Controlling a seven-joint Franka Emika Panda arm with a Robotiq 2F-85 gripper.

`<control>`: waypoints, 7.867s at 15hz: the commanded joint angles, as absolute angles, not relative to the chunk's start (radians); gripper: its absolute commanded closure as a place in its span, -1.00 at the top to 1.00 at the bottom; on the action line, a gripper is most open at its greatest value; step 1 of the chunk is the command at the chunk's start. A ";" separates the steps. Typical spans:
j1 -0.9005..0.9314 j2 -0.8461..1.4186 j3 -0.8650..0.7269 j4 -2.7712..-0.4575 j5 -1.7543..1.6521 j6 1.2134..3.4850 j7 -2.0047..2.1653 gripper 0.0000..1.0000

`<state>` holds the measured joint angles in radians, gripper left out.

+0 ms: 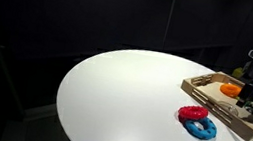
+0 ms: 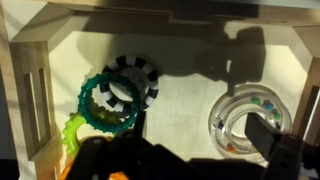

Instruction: Move the clear ring from the tray to the table

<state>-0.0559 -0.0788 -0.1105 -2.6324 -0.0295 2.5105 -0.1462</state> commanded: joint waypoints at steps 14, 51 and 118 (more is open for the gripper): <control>-0.061 -0.041 -0.089 -2.614 -0.050 2.539 -0.129 1.00; -0.022 0.002 -0.016 -2.462 -0.047 2.413 -0.116 -0.82; 0.057 -0.256 0.051 -2.266 -0.046 1.919 -0.038 1.00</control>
